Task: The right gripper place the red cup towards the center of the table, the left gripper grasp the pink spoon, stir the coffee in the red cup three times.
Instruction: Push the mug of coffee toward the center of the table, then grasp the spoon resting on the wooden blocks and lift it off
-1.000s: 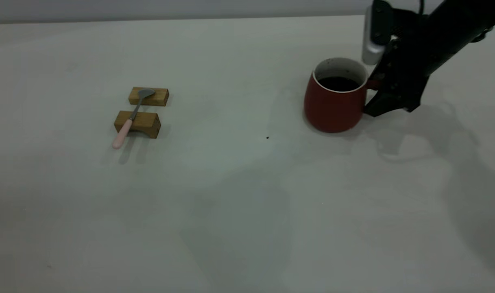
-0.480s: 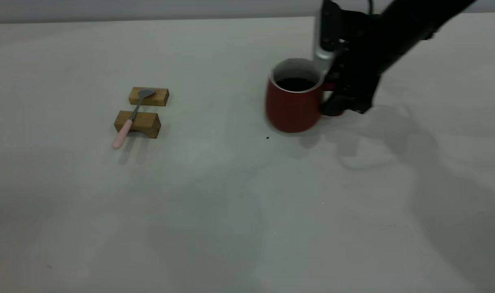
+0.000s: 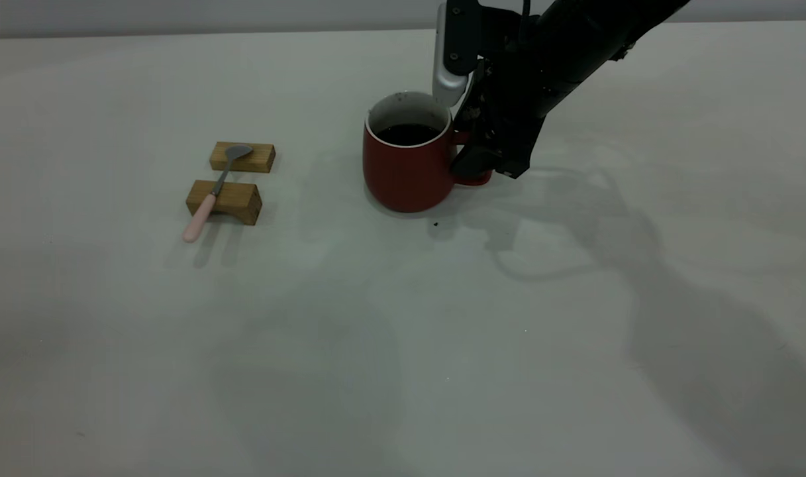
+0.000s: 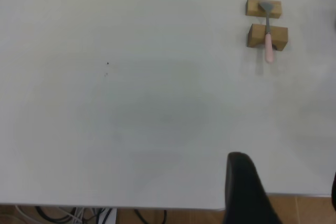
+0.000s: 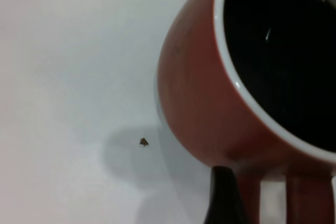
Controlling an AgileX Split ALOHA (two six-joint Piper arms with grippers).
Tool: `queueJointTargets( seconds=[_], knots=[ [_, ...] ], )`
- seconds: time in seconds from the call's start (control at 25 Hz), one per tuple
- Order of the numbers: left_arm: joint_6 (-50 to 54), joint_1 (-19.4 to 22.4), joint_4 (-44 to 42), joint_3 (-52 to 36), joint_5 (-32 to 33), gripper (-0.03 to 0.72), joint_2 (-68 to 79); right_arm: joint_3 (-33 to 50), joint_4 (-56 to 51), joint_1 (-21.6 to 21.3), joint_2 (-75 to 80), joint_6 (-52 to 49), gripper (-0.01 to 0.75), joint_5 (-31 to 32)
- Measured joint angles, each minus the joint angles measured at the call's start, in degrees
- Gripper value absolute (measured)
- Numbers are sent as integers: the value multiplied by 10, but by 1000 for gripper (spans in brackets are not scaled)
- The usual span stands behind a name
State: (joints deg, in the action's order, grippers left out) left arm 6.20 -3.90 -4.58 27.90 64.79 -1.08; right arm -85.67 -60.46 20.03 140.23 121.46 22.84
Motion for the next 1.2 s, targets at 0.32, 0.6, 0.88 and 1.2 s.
queueJointTargets(
  seconds=[0.32, 0.6, 0.88, 1.2],
  knots=[
    [0, 0, 0, 0, 0, 467, 0, 0, 40, -46, -55, -160, 555, 54],
    [0, 0, 0, 0, 0, 467, 0, 0, 91, -61, -166, -574, 555, 284],
    [0, 0, 0, 0, 0, 467, 0, 39, 441, -52, -321, -1049, 555, 417],
    [0, 0, 0, 0, 0, 467, 0, 276, 588, -53, -570, -1229, 555, 462]
  ],
)
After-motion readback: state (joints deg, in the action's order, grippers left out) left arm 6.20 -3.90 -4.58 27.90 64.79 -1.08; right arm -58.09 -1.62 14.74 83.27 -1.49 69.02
